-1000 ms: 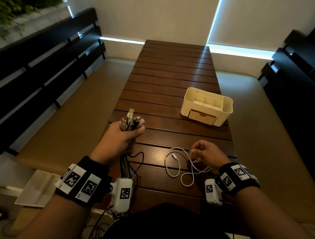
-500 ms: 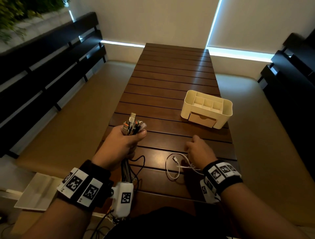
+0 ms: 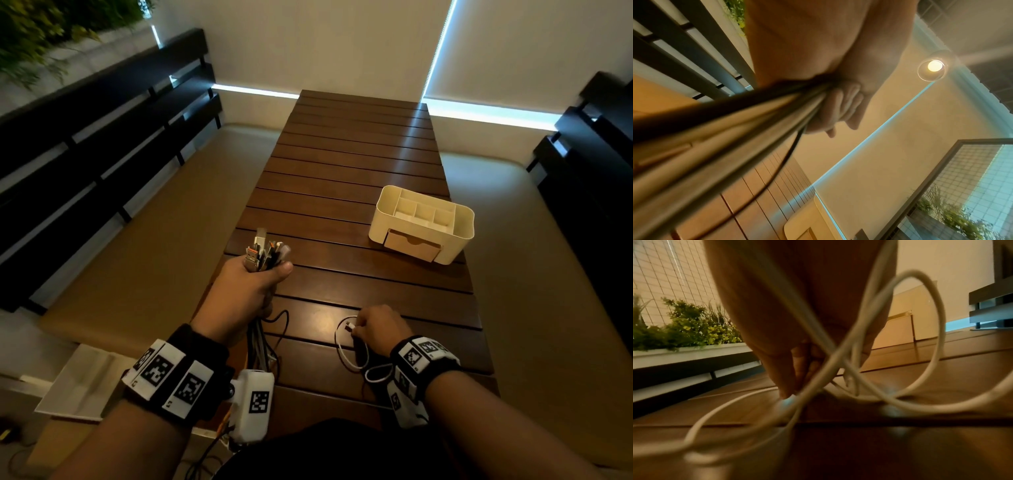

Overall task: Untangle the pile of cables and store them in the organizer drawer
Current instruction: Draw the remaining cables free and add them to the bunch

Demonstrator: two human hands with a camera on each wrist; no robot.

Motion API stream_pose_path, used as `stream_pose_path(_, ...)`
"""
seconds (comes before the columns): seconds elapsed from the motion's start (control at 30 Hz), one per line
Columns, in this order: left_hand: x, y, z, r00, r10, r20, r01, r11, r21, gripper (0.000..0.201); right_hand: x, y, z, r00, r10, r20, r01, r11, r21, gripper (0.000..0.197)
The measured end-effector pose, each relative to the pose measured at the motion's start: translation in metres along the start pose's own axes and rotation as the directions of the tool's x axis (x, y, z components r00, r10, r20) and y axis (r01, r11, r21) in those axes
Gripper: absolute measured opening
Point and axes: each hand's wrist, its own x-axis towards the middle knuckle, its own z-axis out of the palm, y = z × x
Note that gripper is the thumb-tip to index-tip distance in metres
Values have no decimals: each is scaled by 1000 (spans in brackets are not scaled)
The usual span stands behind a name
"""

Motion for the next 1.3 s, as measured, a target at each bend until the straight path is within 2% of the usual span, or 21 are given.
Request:
stream_pose_path(0.1,4,-1,1,996,-6,-84,7,1000,15,5,-5,-9,-10,998,-6,-55,15,986,167,16)
stream_pose_path(0.2,6,-2,4,996,-14,-84,13,1000,-12,9,-13,-30,-25,986,-33,-165,87,939,332,12)
stream_pose_path(0.3,7,-3,10,996,-33,-89,28,998,-64,8,-22,-51,-44,975,-70,-209,178,810,559,7)
stream_pose_path(0.37,8,-2,13,994,-48,-97,37,994,-105,8,-29,-61,-56,965,-86,-246,229,732,642,9)
stream_pose_path(0.53,7,-5,12,993,-45,-105,31,992,-126,9,-49,-81,-76,942,-150,-300,327,615,717,8)
stream_pose_path(0.63,3,-8,14,998,17,-61,-24,993,-118,9,-61,-93,-81,924,-199,-326,382,525,761,7)
stream_pose_path(0.7,-1,-9,16,997,65,-34,-68,995,-78,19,-67,-100,-83,909,-238,-341,416,482,771,7)
stream_pose_path(0.87,-10,-7,16,992,115,45,-110,989,-103,20,-75,-111,-84,888,-289,-359,460,507,729,8)
stream_pose_path(1.0,-11,-7,10,991,132,29,-128,985,-112,13,-76,-114,-80,885,-285,-367,465,522,715,6)
stream_pose_path(1.1,-10,-7,5,993,121,-13,-121,991,-59,10,-75,-115,-76,895,-232,-380,445,500,743,6)
stream_pose_path(1.17,-9,-8,3,993,111,-32,-111,994,-17,11,-74,-117,-78,898,-190,-397,439,437,785,7)
stream_pose_path(1.3,-10,-10,8,992,125,5,-125,992,-13,7,-76,-126,-85,924,-235,-301,340,146,929,11)
